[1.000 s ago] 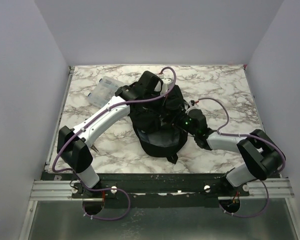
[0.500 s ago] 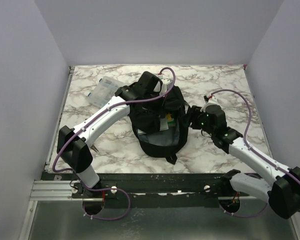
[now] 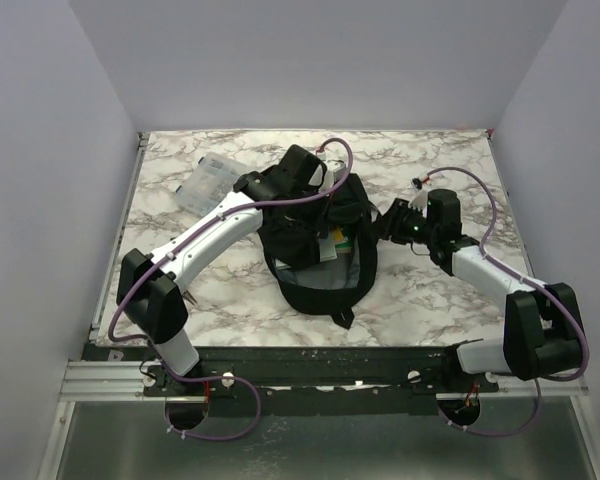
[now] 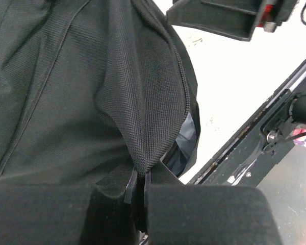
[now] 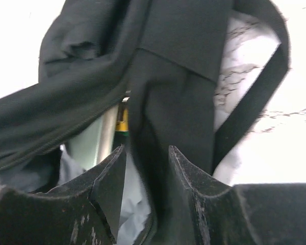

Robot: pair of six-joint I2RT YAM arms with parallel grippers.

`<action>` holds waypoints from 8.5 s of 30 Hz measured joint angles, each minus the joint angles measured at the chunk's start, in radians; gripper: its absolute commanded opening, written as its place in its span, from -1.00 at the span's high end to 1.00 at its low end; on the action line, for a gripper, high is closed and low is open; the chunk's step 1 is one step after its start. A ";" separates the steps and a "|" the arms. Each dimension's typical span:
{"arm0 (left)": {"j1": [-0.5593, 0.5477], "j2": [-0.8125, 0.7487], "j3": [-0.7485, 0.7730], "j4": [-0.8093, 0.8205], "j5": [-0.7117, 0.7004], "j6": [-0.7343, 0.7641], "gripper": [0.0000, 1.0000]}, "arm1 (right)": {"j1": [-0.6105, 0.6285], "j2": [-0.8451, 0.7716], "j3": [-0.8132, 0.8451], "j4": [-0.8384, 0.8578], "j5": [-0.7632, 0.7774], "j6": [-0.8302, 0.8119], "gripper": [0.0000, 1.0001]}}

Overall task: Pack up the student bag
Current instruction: Zip the student bag at the center of the board.

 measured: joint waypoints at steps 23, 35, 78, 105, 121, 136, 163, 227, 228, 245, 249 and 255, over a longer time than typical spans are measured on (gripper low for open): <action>0.006 0.040 -0.262 0.040 0.000 -0.137 1.00 | 0.000 0.076 0.018 0.000 -0.079 -0.041 0.55; 0.043 0.022 -0.268 0.048 0.000 -0.141 1.00 | 0.005 0.085 0.019 -0.042 0.043 -0.033 0.88; 0.086 -0.013 -0.268 0.060 0.061 -0.149 1.00 | 0.018 0.119 -0.107 0.358 -0.076 0.466 0.48; 0.093 -0.111 -0.272 0.156 0.212 -0.149 1.00 | 0.494 -0.005 -0.154 0.314 0.894 -0.226 -0.16; 0.134 -0.111 -0.290 0.188 0.230 -0.180 1.00 | 0.507 0.215 -0.040 0.508 0.976 -0.285 0.16; 0.189 -0.085 -0.301 0.206 0.244 -0.218 1.00 | 0.294 -0.061 0.137 -0.248 0.823 0.060 0.18; 0.195 -0.073 -0.301 0.216 0.326 -0.238 1.00 | 0.279 -0.042 -0.070 0.106 0.264 0.560 0.19; 0.133 -0.159 -0.299 0.364 0.378 -0.328 -0.61 | 0.300 -0.023 0.130 -0.275 0.464 -0.148 0.99; 0.122 -0.146 -0.278 0.365 0.360 -0.340 -0.59 | 0.300 -0.023 0.127 -0.278 0.457 -0.156 0.99; 0.067 0.399 0.052 0.412 0.155 -0.542 -0.17 | 0.298 -0.103 0.002 -0.290 0.359 -0.045 0.99; 0.084 0.461 0.088 0.422 0.174 -0.599 -0.17 | 0.327 -0.220 -0.085 -0.364 0.312 0.051 0.99; 0.092 0.518 0.126 0.464 0.202 -0.663 -0.22 | 0.504 -0.335 -0.200 -0.393 0.249 0.211 0.99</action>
